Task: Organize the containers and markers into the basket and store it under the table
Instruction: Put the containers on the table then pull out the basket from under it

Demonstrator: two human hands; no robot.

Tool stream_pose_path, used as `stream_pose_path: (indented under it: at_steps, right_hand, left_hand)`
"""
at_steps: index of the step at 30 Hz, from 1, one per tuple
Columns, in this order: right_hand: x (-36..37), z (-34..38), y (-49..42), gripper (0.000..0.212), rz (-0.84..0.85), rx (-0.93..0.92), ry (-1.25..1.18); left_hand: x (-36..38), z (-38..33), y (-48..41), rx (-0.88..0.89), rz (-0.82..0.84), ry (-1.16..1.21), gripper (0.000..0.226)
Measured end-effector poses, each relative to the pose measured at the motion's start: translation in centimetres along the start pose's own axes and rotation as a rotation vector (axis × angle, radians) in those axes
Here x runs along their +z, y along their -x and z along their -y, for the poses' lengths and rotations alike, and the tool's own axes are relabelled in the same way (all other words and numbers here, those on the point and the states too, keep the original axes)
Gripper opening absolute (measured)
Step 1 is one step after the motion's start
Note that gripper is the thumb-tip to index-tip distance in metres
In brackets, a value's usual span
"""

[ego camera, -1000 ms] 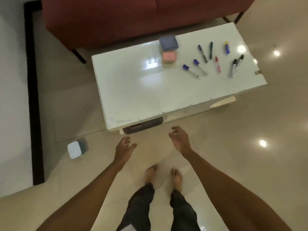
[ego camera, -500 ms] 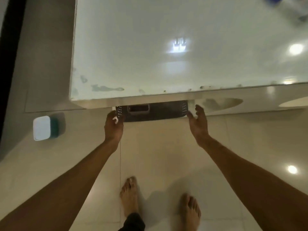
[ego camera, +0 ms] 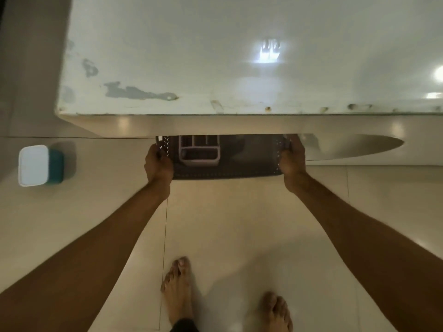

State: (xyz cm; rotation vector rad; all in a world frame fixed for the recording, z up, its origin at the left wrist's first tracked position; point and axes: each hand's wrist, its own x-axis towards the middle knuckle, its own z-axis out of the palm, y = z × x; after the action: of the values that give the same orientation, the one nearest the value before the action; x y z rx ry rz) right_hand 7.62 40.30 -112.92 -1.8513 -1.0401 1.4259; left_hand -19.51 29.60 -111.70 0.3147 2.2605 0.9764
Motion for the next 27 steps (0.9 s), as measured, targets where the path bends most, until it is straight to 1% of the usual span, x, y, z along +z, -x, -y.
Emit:
stream_pose_path:
  at_steps: [4,7,9,12,18,22,27]
  right_hand:
    - [-2.6,0.1,7.0,0.037,0.034,0.0,-0.062]
    - [-5.1,0.8,12.6,0.031,0.045,0.034,-0.067]
    - [-6.8,1.9,16.6,0.032,0.068,0.056,-0.047]
    - [-9.3,3.9,22.1,0.037,0.078,0.074,-0.027]
    - [-14.1,10.9,32.7,0.035,0.12,0.098,-0.008]
    - [-16.1,15.0,36.1,0.036,0.115,0.052,-0.018]
    - [-16.7,20.1,36.4,0.041,0.088,-0.029,-0.088]
  left_hand:
    - [-4.3,1.1,5.1,-0.021,0.012,-0.023,0.034]
    - [-7.9,1.5,10.0,-0.018,0.035,-0.023,0.032]
    - [-10.6,1.2,13.5,-0.039,0.039,-0.034,0.032]
    - [-14.4,0.2,18.8,-0.095,0.056,-0.034,0.03]
    - [-22.3,-5.1,28.8,-0.13,0.043,-0.022,0.028]
    - [-25.8,-8.6,31.8,-0.061,0.051,0.007,0.029]
    - [-26.9,-14.4,31.2,0.046,0.051,0.057,0.028]
